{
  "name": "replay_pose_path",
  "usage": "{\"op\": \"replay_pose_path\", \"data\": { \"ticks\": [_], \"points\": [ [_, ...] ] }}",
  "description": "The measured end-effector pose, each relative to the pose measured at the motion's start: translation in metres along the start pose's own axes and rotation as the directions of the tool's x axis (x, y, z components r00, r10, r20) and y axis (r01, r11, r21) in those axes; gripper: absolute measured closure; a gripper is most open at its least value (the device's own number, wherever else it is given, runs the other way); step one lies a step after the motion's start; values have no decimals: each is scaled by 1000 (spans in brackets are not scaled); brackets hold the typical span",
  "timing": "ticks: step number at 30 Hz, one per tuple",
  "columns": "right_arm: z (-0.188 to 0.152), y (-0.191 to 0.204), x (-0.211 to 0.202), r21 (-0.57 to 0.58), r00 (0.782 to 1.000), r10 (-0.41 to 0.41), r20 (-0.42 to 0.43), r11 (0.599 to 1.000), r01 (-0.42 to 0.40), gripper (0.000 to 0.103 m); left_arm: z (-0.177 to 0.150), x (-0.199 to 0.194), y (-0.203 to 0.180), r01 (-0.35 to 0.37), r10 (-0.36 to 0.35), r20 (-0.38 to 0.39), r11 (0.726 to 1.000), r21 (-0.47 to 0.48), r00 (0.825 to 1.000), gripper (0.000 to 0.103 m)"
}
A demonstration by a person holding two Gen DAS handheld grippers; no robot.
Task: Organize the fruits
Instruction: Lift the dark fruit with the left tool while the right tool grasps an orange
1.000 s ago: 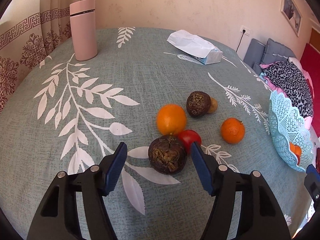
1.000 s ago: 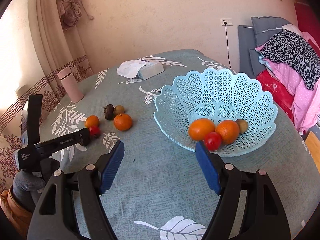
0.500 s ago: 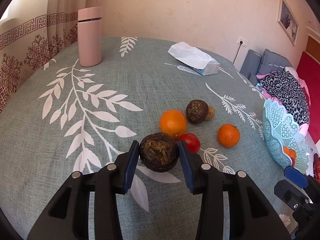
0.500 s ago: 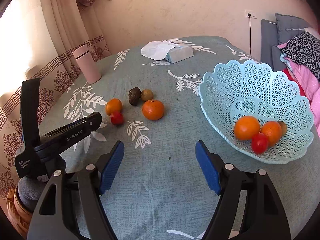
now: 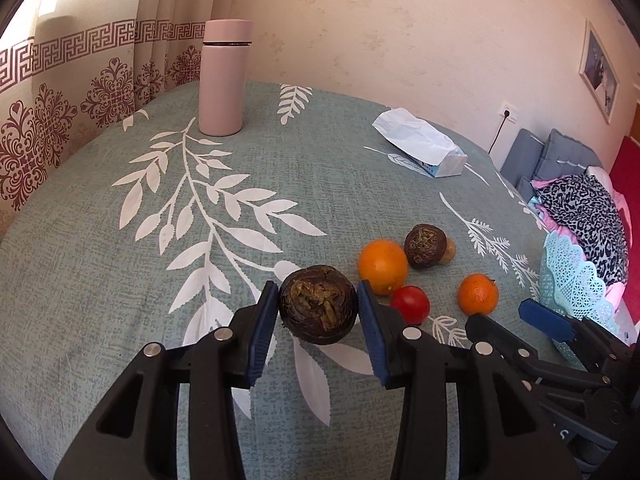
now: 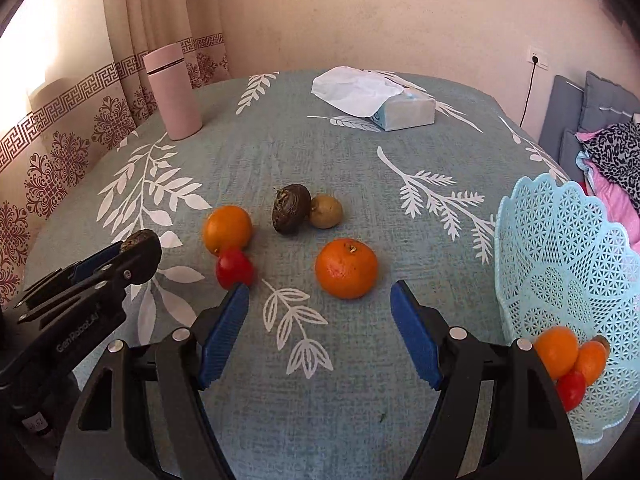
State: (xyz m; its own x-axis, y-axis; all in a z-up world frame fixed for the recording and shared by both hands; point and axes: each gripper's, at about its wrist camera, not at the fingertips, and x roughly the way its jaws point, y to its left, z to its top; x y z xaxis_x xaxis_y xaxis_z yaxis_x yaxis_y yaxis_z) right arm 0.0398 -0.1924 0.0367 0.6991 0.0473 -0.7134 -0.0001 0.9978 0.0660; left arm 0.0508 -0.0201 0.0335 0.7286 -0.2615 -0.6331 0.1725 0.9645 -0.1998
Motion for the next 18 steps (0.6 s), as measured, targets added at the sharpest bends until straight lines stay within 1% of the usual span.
{"op": "replay_pose_path", "data": {
  "ticks": [6,7,8,10,11,13,15,18],
  "points": [
    [11,0,27,-20,996,-73,-42,997,72,31,-1,0,-1,2,-2,-3,1000,7,1000,62],
    [13,-1,32,-20,996,-77,-52,997,76,34,-1,0,-2,2,-2,-2,1000,8,1000,62],
    [14,-2,36,-19,995,-79,-64,997,78,41,-1,0,-2,2,-2,-1,1000,9,1000,62],
    [14,-4,43,-12,993,-75,-86,997,74,46,-1,0,-3,2,-2,1,1000,14,1000,62],
    [14,-4,45,-11,993,-73,-94,997,72,50,-2,0,-3,1,-1,3,1000,15,1000,62],
    [14,-4,45,-13,993,-77,-89,997,76,53,-1,0,-3,-1,1,5,1000,17,1000,62],
    [13,-4,42,-20,993,-90,-76,996,88,62,-2,-1,-4,-1,1,7,1000,22,1000,62],
    [13,-3,38,-16,995,-68,-75,998,67,62,-2,-2,-6,-4,4,14,1000,31,1000,62]
  ]
}}
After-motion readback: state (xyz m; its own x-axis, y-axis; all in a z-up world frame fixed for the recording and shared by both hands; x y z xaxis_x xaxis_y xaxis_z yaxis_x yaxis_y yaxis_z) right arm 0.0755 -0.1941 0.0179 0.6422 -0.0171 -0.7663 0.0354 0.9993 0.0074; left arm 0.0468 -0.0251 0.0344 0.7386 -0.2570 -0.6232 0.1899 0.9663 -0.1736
